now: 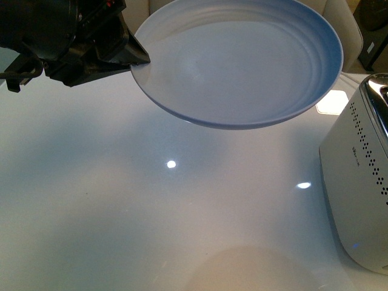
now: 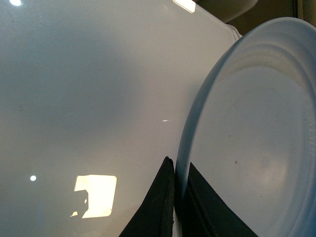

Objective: Left arm holds plate, right arm toasts bread

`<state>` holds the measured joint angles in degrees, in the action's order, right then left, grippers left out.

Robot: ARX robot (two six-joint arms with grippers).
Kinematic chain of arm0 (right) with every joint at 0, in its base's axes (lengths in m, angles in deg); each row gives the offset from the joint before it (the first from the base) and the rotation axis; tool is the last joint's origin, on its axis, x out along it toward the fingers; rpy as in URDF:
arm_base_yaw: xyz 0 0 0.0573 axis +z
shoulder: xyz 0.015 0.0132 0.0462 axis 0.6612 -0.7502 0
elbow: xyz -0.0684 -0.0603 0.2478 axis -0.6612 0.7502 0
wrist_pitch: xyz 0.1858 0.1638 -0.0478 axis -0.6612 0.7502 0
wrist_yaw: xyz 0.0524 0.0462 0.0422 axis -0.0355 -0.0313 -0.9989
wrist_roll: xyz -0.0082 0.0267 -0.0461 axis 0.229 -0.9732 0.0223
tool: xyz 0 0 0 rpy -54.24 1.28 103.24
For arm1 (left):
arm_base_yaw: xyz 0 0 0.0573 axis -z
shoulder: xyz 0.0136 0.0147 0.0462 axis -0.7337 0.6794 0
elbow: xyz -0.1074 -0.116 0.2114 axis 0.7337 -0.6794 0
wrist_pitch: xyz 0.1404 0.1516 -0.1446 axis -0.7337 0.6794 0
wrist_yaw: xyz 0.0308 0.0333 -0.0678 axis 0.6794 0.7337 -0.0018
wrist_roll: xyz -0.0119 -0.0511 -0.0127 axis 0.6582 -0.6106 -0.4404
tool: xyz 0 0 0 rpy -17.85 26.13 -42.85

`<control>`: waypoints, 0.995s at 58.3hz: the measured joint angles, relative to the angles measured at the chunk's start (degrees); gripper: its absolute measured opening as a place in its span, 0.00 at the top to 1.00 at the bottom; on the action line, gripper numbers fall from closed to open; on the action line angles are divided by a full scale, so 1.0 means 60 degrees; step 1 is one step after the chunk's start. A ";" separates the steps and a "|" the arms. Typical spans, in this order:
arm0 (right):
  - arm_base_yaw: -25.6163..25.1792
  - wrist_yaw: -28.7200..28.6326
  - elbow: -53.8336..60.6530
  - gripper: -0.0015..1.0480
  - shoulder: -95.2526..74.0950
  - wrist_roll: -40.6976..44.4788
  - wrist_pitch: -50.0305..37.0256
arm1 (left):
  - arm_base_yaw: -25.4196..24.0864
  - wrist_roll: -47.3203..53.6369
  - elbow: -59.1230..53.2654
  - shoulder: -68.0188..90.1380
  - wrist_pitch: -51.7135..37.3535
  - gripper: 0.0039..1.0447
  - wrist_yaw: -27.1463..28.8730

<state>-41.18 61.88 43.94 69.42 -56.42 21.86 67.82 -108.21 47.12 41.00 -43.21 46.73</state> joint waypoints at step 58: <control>0.0000 0.0000 0.0000 0.09 0.0004 -0.0011 0.0000 | 0.0095 -0.0182 0.0033 -0.0004 0.0244 0.97 0.1082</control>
<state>-41.18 61.88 43.94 69.44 -56.49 21.86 68.39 -109.30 47.32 40.98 -41.74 53.22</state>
